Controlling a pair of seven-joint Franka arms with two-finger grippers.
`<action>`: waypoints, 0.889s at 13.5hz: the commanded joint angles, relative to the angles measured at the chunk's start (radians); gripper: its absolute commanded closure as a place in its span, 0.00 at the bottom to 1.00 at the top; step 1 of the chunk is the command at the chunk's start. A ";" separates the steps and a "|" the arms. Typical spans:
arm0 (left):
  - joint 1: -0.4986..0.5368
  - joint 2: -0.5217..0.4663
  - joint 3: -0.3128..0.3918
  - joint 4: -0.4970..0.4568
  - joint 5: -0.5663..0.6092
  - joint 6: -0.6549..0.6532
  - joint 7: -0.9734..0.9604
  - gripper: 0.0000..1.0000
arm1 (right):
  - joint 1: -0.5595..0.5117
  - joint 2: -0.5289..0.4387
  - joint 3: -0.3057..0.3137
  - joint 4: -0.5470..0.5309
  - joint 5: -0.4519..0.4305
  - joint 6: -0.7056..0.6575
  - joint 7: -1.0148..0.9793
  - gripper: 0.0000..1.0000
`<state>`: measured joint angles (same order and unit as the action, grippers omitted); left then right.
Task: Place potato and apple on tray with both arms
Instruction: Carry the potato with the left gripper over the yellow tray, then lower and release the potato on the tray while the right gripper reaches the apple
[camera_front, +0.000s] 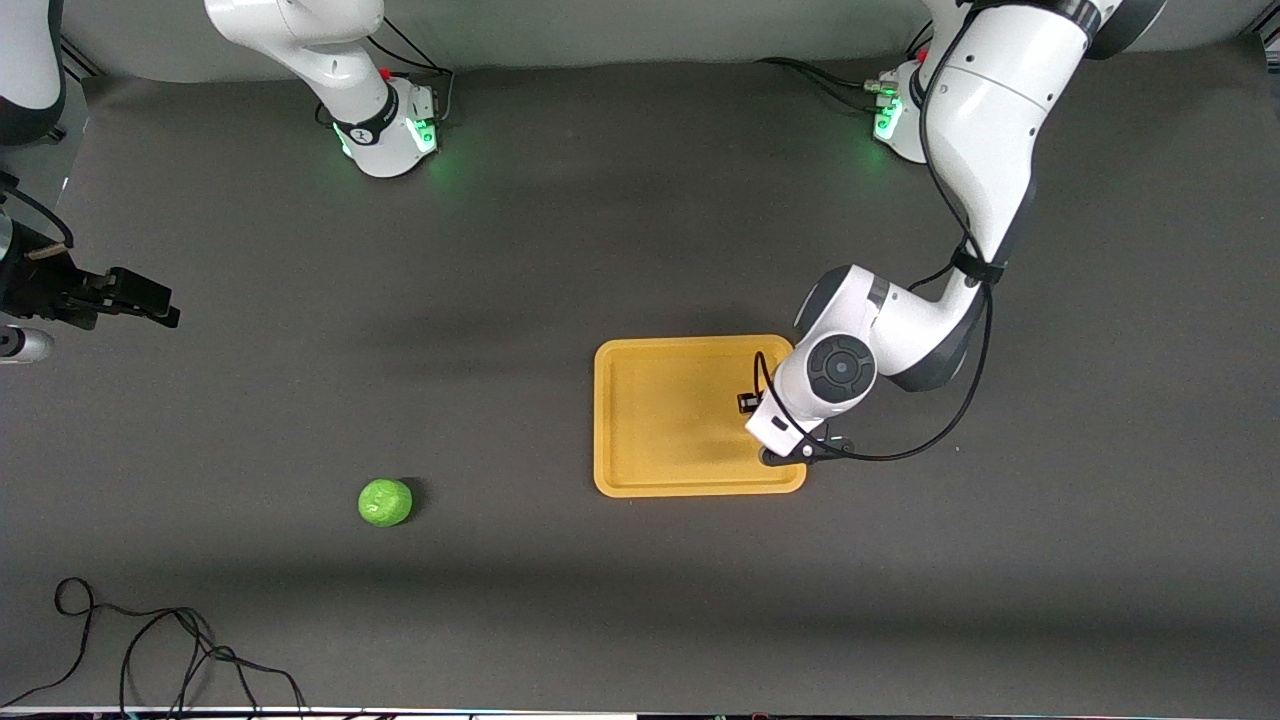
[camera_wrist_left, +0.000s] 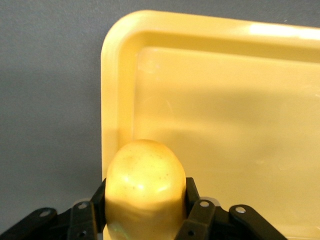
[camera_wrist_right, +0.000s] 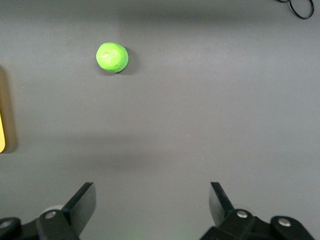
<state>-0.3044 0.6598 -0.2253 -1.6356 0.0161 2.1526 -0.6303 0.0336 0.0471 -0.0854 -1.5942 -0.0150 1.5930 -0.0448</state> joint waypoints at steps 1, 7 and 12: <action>-0.022 0.032 0.014 0.028 0.028 0.004 -0.032 0.85 | 0.000 0.008 0.003 0.016 -0.019 0.002 -0.023 0.00; -0.038 0.047 0.014 0.025 0.059 0.041 -0.055 0.55 | 0.005 0.032 0.004 0.037 -0.008 0.007 -0.011 0.00; -0.030 0.049 0.017 0.023 0.096 0.041 -0.055 0.28 | 0.104 0.196 0.013 0.232 0.004 0.007 0.014 0.00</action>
<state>-0.3242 0.6986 -0.2218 -1.6286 0.0767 2.1933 -0.6626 0.1044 0.1441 -0.0708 -1.4967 -0.0126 1.6141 -0.0414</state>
